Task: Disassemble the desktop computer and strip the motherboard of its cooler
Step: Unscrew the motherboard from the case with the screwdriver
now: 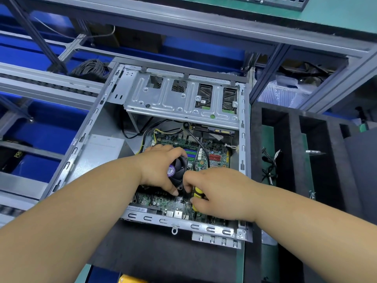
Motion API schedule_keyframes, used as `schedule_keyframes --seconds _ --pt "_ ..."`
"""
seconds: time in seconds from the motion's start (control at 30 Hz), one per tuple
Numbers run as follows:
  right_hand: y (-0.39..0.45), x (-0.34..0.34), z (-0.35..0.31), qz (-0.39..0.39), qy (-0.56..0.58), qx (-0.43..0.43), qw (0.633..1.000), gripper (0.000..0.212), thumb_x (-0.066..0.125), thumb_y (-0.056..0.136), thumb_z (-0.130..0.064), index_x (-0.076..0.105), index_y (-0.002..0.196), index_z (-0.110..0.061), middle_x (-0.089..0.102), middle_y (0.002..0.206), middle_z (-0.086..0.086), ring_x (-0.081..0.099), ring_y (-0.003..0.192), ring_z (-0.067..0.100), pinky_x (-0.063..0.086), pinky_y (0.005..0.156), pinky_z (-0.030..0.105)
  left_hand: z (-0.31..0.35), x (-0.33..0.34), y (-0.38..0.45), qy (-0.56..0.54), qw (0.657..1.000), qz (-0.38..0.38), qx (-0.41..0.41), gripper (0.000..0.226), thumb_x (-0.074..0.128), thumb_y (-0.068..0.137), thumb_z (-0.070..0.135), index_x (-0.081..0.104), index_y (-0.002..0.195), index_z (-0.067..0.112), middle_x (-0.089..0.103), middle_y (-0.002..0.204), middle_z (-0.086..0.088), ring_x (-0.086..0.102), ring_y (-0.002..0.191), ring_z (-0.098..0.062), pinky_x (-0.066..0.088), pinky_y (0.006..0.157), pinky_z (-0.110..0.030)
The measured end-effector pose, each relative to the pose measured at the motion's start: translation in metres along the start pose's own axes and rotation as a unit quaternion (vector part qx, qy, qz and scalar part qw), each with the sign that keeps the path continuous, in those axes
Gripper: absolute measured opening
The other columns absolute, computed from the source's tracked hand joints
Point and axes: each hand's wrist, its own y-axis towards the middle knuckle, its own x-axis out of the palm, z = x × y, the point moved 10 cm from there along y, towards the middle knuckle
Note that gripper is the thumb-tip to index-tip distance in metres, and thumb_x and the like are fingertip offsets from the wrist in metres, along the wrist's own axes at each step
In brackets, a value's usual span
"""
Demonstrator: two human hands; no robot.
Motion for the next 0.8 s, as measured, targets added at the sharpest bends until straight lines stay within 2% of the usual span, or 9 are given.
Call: schedule_keyframes --seconds 0.13,0.2,0.27,0.37,0.53,0.67,0.8 --pt "-0.0023 0.0005 -0.0013 -0.02 0.02 -0.002 1.0 0.016 0.054 0.084 -0.036 0.055 0.099 -0.031 0.05 0.095 -0.014 0.047 0.093 0.012 0.046 0.075 0.032 0.0001 0.0 -0.0004 -0.003 1.0 -0.002 -0.001 0.095 0.084 0.049 0.061 0.033 0.127 0.046 0.043 0.119 0.012 0.034 0.113 -0.014 0.032 0.1 -0.035" --pt "-0.0021 0.0005 0.0011 -0.011 0.007 0.009 1.0 0.014 0.05 0.088 -0.044 0.055 0.094 -0.033 0.053 0.092 -0.012 0.05 0.088 0.013 0.047 0.072 0.033 0.0005 -0.0003 -0.001 -0.004 1.0 0.0 -0.001 0.094 0.084 0.05 0.061 0.033 0.127 0.046 0.043 0.117 0.013 0.034 0.113 -0.014 0.031 0.1 -0.035" --pt "-0.0016 0.0008 0.0034 -0.003 -0.012 0.02 1.0 0.02 0.044 0.093 -0.052 0.051 0.093 -0.033 0.052 0.083 -0.009 0.05 0.08 0.016 0.042 0.064 0.032 0.0006 -0.0002 -0.0016 -0.003 1.0 -0.001 -0.001 0.094 0.084 0.05 0.06 0.033 0.127 0.046 0.042 0.117 0.013 0.034 0.113 -0.014 0.031 0.101 -0.036" --pt "-0.0007 -0.0001 0.0031 0.003 -0.013 0.02 1.0 0.013 0.046 0.095 -0.046 0.048 0.099 -0.034 0.043 0.076 -0.012 0.046 0.078 0.015 0.034 0.061 0.031 0.0008 -0.0001 -0.0018 0.0 1.0 -0.003 -0.002 0.093 0.084 0.051 0.06 0.033 0.127 0.045 0.043 0.118 0.013 0.035 0.115 -0.015 0.031 0.103 -0.037" --pt "-0.0025 -0.0019 0.0018 -0.004 -0.009 0.006 1.0 0.019 0.053 0.085 -0.037 0.049 0.103 -0.03 0.046 0.093 -0.013 0.041 0.084 0.011 0.034 0.065 0.029 0.0012 0.0002 -0.0019 0.002 1.0 -0.005 -0.004 0.093 0.084 0.051 0.06 0.034 0.128 0.045 0.043 0.122 0.011 0.036 0.118 -0.016 0.031 0.105 -0.039" --pt "-0.0007 -0.0002 0.006 -0.003 -0.037 0.027 0.999 0.027 0.043 0.095 -0.05 0.05 0.103 -0.025 0.049 0.087 -0.009 0.05 0.082 0.019 0.042 0.066 0.033 0.0019 -0.0001 -0.003 0.004 1.0 -0.002 -0.003 0.093 0.084 0.052 0.059 0.033 0.129 0.044 0.043 0.122 0.011 0.036 0.118 -0.016 0.031 0.105 -0.038" --pt "-0.0008 -0.0016 0.0043 0.004 -0.016 0.023 1.0 0.019 0.05 0.091 -0.043 0.051 0.1 -0.027 0.052 0.089 -0.009 0.05 0.081 0.018 0.041 0.066 0.032 0.002 -0.0005 -0.0035 0.008 1.0 0.002 -0.001 0.095 0.084 0.053 0.059 0.033 0.132 0.043 0.044 0.122 0.011 0.036 0.119 -0.015 0.03 0.106 -0.037"
